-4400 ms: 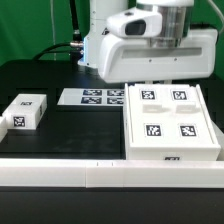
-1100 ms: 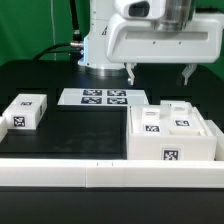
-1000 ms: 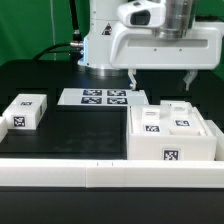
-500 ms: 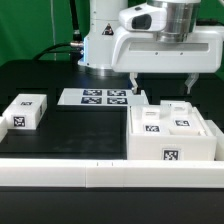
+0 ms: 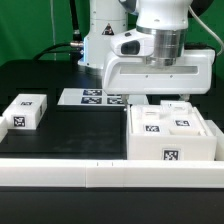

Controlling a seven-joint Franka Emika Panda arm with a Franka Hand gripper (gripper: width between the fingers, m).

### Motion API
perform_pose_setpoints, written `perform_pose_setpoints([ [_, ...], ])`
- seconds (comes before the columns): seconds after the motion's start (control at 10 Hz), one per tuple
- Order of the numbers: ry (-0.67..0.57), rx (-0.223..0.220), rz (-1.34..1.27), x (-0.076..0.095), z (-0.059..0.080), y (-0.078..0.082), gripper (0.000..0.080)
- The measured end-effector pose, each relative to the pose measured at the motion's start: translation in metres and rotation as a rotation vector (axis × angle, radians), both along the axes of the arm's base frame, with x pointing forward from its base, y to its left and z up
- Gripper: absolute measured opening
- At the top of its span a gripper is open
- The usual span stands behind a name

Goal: Assemble cabinet

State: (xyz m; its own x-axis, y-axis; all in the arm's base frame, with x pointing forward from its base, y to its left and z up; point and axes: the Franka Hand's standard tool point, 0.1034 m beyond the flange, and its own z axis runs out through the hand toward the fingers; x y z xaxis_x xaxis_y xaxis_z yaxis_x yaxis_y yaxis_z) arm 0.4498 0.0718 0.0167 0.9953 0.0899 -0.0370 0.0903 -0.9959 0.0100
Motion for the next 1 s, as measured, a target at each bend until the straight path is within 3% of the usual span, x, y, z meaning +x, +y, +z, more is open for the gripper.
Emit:
perform_pose_setpoints([
  [0.3,-0.011,-0.002,0.007,0.003,-0.005,-0.009,0.0797],
  [0.7,-0.060,-0.004,0.018,0.042,-0.007,-0.013,0.0797],
  [1.0,-0.058,-0.004,0.021,0.040,-0.009,-0.012,0.0797],
])
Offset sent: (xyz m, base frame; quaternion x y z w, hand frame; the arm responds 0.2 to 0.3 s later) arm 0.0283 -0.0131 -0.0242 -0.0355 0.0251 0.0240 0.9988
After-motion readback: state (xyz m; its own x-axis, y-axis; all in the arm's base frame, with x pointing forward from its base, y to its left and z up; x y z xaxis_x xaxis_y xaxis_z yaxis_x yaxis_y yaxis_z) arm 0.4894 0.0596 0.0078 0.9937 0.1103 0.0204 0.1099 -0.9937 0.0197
